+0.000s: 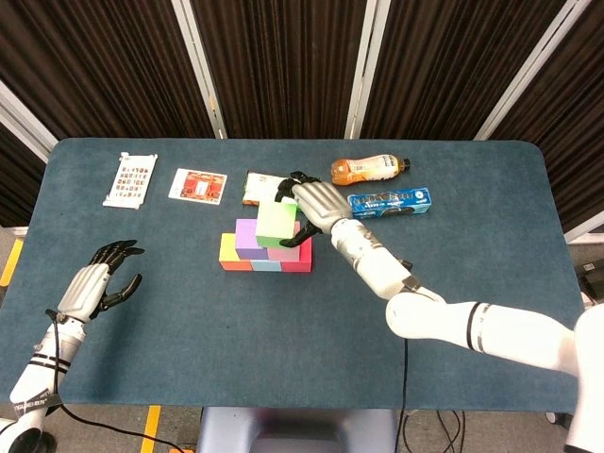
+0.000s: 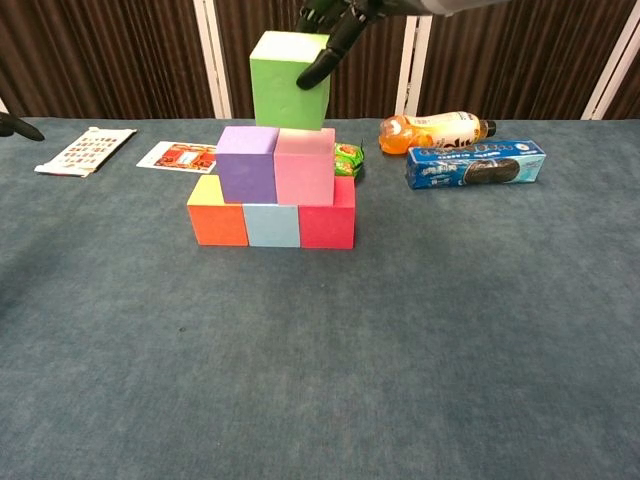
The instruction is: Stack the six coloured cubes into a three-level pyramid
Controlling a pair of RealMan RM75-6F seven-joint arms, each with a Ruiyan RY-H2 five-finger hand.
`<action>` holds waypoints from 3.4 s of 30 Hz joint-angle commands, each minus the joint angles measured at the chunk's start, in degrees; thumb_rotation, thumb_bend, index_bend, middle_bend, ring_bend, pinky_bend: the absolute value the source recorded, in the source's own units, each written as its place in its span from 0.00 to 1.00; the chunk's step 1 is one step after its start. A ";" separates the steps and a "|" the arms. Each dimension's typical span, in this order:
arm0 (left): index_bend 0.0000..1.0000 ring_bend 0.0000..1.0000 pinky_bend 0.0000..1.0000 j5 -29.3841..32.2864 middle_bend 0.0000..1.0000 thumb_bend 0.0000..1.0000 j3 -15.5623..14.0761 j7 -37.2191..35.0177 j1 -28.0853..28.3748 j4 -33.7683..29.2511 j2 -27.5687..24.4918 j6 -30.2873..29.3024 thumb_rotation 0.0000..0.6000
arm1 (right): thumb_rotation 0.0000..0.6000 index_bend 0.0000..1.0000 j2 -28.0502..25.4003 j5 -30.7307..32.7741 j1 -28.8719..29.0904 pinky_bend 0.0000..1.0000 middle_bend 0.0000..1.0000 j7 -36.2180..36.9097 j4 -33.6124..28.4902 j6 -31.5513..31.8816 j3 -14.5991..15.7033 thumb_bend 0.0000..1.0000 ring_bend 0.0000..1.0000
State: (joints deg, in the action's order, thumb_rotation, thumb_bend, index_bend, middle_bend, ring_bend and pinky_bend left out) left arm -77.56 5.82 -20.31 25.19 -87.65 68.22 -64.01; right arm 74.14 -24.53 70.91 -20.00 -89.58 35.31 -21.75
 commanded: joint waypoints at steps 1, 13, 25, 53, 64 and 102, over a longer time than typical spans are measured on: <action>0.19 0.00 0.04 -0.42 0.07 0.32 -0.11 -0.42 -0.41 0.28 0.08 -0.47 0.09 | 1.00 0.48 2.12 0.97 2.48 0.22 0.26 1.69 3.80 -2.62 1.54 0.33 0.12; 0.19 0.00 0.04 -1.38 0.07 0.32 -0.20 -1.16 -1.21 0.73 0.41 -1.22 0.09 | 1.00 0.44 4.67 0.23 6.60 0.21 0.26 5.39 10.77 -6.25 4.58 0.33 0.11; 0.18 0.00 0.04 -1.51 0.07 0.32 -0.15 -1.22 -1.47 0.70 0.43 -1.14 0.09 | 1.00 0.42 4.83 -0.99 7.68 0.20 0.25 7.83 12.23 -6.77 6.38 0.33 0.10; 0.18 0.00 0.04 -2.01 0.06 0.32 -0.23 -2.47 -1.65 1.65 1.03 -0.28 0.09 | 1.00 0.38 4.35 -1.25 9.58 0.18 0.23 11.18 11.29 -5.40 10.11 0.33 0.09; 0.18 0.00 0.04 -2.05 0.06 0.32 -0.26 -2.96 -1.63 1.99 1.15 0.12 0.09 | 1.00 0.38 4.44 -0.17 10.44 0.17 0.23 10.71 10.14 -3.54 10.72 0.33 0.09; 0.17 0.00 0.04 0.22 0.07 0.32 1.15 6.42 -4.98 6.22 1.25 -7.14 0.35 | 1.00 0.00 -12.85 -15.22 -8.95 0.00 0.01 12.37 -15.74 22.56 15.95 0.33 0.00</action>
State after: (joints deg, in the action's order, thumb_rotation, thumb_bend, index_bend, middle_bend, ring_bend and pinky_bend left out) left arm -77.86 6.86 -16.07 21.39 -82.05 69.44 -69.25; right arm 66.79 -32.20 70.07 -8.96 -98.33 49.52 -9.00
